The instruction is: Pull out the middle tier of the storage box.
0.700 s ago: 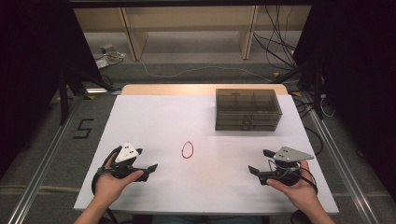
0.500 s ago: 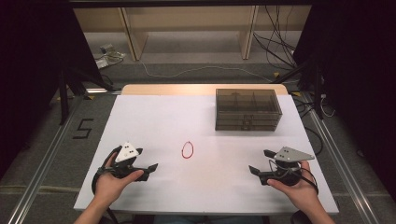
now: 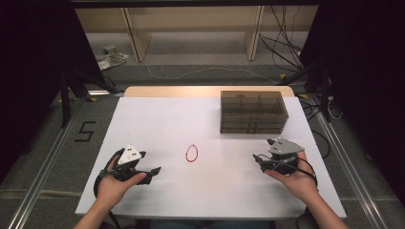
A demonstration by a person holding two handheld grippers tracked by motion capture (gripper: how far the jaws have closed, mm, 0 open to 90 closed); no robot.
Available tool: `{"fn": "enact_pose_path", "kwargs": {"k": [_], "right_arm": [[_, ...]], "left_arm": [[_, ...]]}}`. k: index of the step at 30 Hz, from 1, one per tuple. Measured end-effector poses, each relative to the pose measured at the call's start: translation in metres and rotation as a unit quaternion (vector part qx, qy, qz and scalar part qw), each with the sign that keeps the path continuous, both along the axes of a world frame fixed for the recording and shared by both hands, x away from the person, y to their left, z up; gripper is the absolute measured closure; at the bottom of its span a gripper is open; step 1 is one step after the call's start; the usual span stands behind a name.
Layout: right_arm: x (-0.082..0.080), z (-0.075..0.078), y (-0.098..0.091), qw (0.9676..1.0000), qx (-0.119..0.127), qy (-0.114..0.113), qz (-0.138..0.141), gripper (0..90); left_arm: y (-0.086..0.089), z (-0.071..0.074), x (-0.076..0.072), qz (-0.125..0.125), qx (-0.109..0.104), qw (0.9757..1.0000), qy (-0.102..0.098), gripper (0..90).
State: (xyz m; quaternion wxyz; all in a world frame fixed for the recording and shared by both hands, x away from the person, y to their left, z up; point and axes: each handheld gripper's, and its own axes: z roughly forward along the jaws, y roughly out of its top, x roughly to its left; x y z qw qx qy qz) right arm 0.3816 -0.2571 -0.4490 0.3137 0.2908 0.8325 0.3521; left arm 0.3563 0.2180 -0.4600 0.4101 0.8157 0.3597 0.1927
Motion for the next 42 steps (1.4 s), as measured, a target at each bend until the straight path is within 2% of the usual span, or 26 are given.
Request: {"fn": "enact_pose_path", "kwargs": {"k": [2,3,4,5,10,11,12,13,14,17,18,21,22,23,24,25,26,28,29,31,34,35,36,38,41,42], "right_arm": [[0.003,0.0,0.003,0.9998,-0.016,-0.009,-0.003,32.2],[0.008,-0.001,0.01,0.9977,-0.057,-0.034,-0.015,34.2],[0.011,-0.001,0.013,0.9959,-0.075,-0.049,-0.016,35.4],[0.011,-0.001,0.013,0.9959,-0.075,-0.049,-0.016,35.4],[0.028,-0.008,0.03,0.984,-0.151,-0.093,-0.017,41.3],[0.028,-0.008,0.03,0.984,-0.151,-0.093,-0.017,41.3],[0.033,-0.012,0.034,0.9802,-0.169,-0.102,-0.016,45.0],[0.033,-0.012,0.034,0.9802,-0.169,-0.102,-0.016,45.0],[0.037,-0.014,0.037,0.9745,-0.19,-0.119,-0.013,47.3],[0.042,-0.017,0.041,0.9695,-0.209,-0.127,-0.012,48.8],[0.046,-0.02,0.043,0.9631,-0.234,-0.132,-0.01,50.9],[0.051,-0.024,0.048,0.952,-0.267,-0.15,-0.006,54.9],[0.051,-0.024,0.048,0.952,-0.267,-0.15,-0.006,54.9],[0.055,-0.027,0.051,0.9468,-0.282,-0.155,-0.005,57.5],[0.055,-0.027,0.051,0.9468,-0.282,-0.155,-0.005,57.5],[0.057,-0.029,0.052,0.9424,-0.295,-0.158,-0.007,61.3],[0.057,-0.029,0.052,0.9424,-0.295,-0.158,-0.007,61.3],[0.06,-0.032,0.053,0.9342,-0.314,-0.17,-0.011,63.7],[0.061,-0.032,0.054,0.932,-0.32,-0.169,-0.012,63.7],[0.061,-0.033,0.055,0.9309,-0.323,-0.171,-0.014,63.8],[0.064,-0.035,0.056,0.9203,-0.346,-0.181,-0.007,64.2],[0.066,-0.036,0.057,0.9148,-0.358,-0.187,-0.005,64.6],[0.066,-0.036,0.057,0.9148,-0.358,-0.187,-0.005,64.6],[0.067,-0.038,0.058,0.9089,-0.371,-0.19,-0.004,66.0],[0.069,-0.04,0.059,0.9042,-0.382,-0.191,-0.002,67.3],[0.07,-0.042,0.059,0.8992,-0.393,-0.193,-0.001,68.0]], "left_arm": [[0.0,0.0,0.0,0.002,0.0,1.0,-0.001,17.9],[0.001,0.0,0.0,0.002,0.0,1.0,-0.001,18.0],[0.001,0.0,0.001,0.002,0.001,1.0,0.0,18.0],[0.0,0.0,0.001,0.002,0.001,1.0,0.001,18.0],[0.001,-0.001,0.0,-0.001,-0.002,1.0,0.0,18.2],[0.001,0.0,0.0,-0.002,-0.001,1.0,0.0,18.2],[0.001,0.0,0.0,-0.002,-0.004,1.0,-0.001,18.3],[0.002,0.0,0.0,-0.003,-0.005,1.0,-0.001,18.3],[0.002,0.0,0.0,-0.003,-0.004,1.0,-0.003,18.5],[0.002,0.0,0.0,-0.003,-0.003,1.0,-0.001,18.7],[0.002,0.0,0.0,-0.003,-0.004,1.0,-0.001,18.7],[0.001,0.0,0.0,-0.004,-0.003,1.0,-0.003,18.7],[0.002,0.0,0.0,-0.004,-0.003,1.0,-0.003,18.7],[0.002,0.0,0.0,-0.004,-0.003,1.0,-0.002,18.7],[0.002,0.0,0.0,-0.004,-0.003,1.0,-0.002,18.7],[0.002,0.0,0.0,-0.004,-0.003,1.0,-0.002,19.2],[0.002,0.0,0.0,-0.004,-0.004,1.0,-0.002,19.2],[0.002,0.0,0.0,-0.003,-0.008,1.0,-0.002,19.5],[0.003,0.0,0.0,-0.003,-0.007,1.0,-0.002,19.5],[0.003,0.0,0.0,-0.003,-0.008,1.0,-0.002,19.5],[0.002,0.0,0.0,-0.002,-0.008,1.0,-0.002,19.5],[0.002,0.0,0.0,-0.002,-0.009,1.0,-0.002,19.7],[0.002,0.0,0.0,-0.003,-0.01,0.9999,-0.001,19.7],[0.003,0.0,0.0,-0.002,-0.01,1.0,-0.001,19.7],[0.003,0.0,0.0,-0.002,-0.011,0.9999,-0.001,19.8],[0.003,0.0,0.0,-0.003,-0.01,0.9999,-0.001,19.9]]}}
